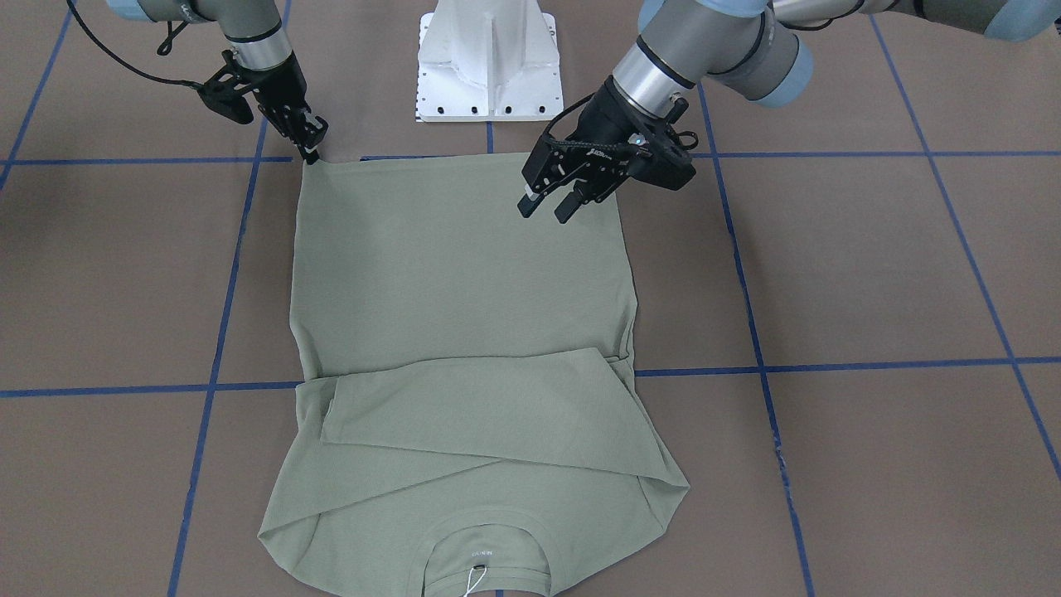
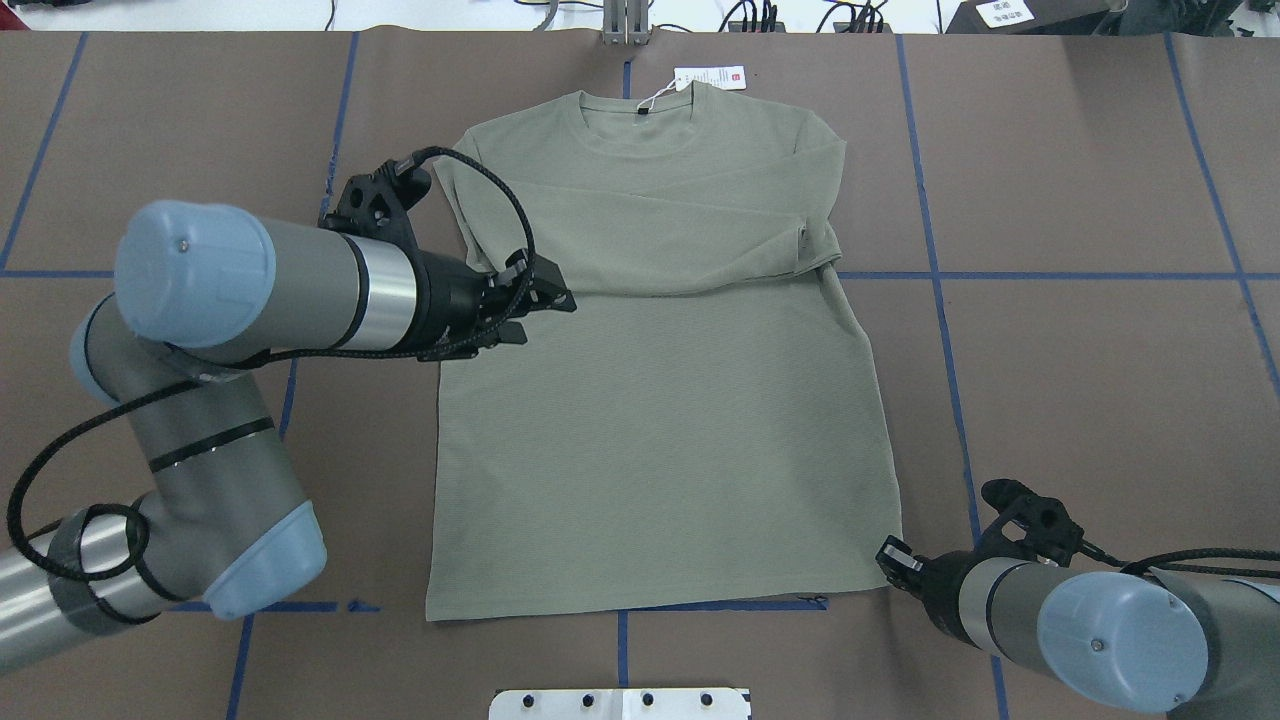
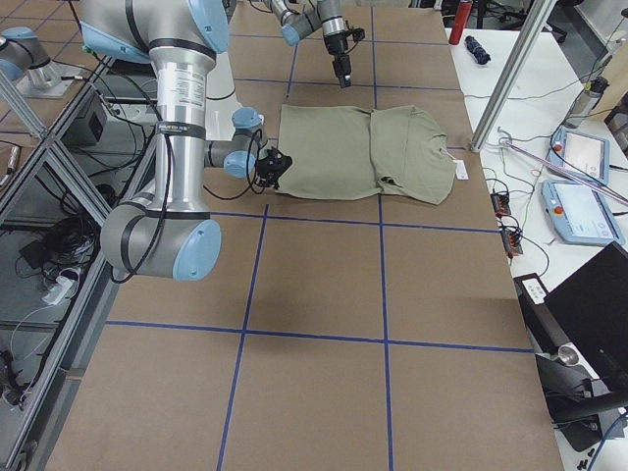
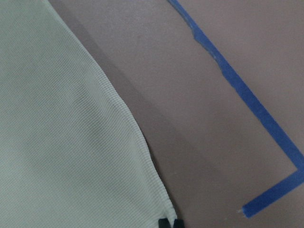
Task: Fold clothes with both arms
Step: 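Grasp the hem corners nearest the robot with both grippers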
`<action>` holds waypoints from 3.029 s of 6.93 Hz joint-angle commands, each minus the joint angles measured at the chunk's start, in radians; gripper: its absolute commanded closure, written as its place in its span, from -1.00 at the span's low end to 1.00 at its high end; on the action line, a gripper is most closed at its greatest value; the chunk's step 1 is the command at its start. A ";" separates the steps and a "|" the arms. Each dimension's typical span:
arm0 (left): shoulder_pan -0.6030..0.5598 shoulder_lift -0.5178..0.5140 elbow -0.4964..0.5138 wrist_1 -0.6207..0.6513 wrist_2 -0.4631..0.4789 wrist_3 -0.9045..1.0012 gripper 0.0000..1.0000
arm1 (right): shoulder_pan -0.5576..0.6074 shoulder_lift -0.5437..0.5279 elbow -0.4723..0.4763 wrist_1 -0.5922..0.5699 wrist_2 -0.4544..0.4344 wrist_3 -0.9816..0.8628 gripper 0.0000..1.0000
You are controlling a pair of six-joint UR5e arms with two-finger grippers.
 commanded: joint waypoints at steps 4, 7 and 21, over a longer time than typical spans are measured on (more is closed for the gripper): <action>0.276 0.102 -0.151 0.379 0.123 -0.095 -0.36 | 0.018 -0.003 0.020 0.000 0.002 0.000 1.00; 0.340 0.135 -0.129 0.385 0.126 -0.132 -0.35 | 0.025 -0.001 0.020 0.002 0.003 -0.001 1.00; 0.388 0.225 -0.117 0.391 0.122 -0.167 1.00 | 0.054 -0.001 0.027 0.002 0.014 -0.001 1.00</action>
